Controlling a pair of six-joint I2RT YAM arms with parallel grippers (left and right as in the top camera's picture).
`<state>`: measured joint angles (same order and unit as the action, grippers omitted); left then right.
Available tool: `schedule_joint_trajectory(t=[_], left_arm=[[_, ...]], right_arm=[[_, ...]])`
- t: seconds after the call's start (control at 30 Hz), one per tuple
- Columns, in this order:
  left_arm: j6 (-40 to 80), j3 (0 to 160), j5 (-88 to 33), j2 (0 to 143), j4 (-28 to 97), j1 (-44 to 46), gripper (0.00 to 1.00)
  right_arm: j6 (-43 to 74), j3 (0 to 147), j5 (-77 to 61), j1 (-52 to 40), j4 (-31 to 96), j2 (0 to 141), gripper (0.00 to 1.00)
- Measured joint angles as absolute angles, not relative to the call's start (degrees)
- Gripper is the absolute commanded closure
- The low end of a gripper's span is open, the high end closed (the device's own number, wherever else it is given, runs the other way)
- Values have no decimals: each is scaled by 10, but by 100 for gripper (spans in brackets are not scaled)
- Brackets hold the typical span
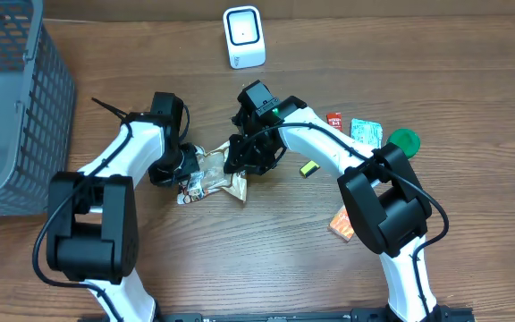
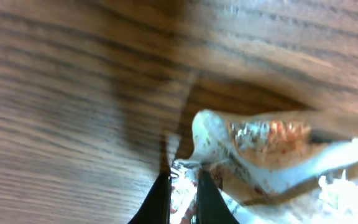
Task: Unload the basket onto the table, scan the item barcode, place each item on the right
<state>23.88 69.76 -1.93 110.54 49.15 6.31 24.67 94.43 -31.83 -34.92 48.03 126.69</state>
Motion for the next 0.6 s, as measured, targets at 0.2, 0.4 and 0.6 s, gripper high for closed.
schedule_joint_trajectory(t=[0.2,0.4,0.6], left_arm=[[235,794,-19,1127,548,37,96],[196,876,-14,1126,549,0,83],[139,878,25,1126,547,-31,0]], right_arm=[[235,944,-326,-349,484,1267,77],[230,944,-328,-349,493,1267,78],[225,944,-331,-349,497,1267,91]])
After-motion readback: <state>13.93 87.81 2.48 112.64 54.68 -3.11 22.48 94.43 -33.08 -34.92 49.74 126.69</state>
